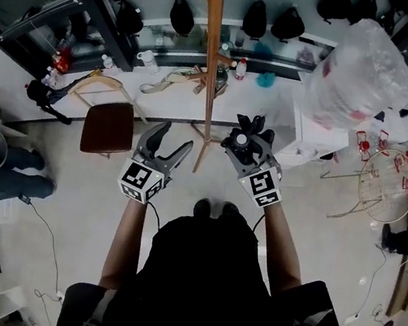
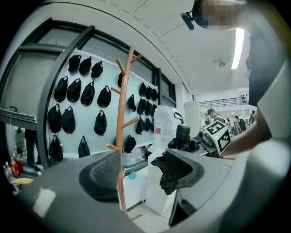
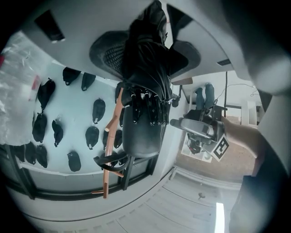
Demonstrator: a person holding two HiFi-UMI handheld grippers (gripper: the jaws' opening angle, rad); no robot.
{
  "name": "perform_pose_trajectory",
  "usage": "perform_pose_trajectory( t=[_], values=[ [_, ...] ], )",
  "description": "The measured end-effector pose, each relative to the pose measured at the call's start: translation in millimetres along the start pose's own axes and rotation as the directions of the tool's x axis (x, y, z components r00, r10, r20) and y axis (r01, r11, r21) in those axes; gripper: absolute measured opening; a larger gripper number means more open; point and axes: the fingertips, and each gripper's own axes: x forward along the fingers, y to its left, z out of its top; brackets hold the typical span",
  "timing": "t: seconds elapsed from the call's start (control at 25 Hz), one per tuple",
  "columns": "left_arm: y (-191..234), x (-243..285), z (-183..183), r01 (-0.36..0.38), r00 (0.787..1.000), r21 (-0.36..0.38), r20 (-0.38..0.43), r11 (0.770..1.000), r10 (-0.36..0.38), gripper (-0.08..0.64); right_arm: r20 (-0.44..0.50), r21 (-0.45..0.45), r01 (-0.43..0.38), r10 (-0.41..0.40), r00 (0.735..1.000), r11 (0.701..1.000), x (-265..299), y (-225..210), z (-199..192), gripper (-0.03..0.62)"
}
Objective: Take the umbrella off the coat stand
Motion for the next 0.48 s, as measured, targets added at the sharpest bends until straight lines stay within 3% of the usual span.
perform_pose_trajectory(
  t=[0.48],
  values=[
    [0.8, -1.1, -6.4, 0.036, 0.999, -0.007, -0.016, 0.999, -0.036, 0.296, -0.025, -0.009, 0.005, -0.005, 1.0, 1.0, 4.3, 7.0, -0.8, 0.219]
  ],
)
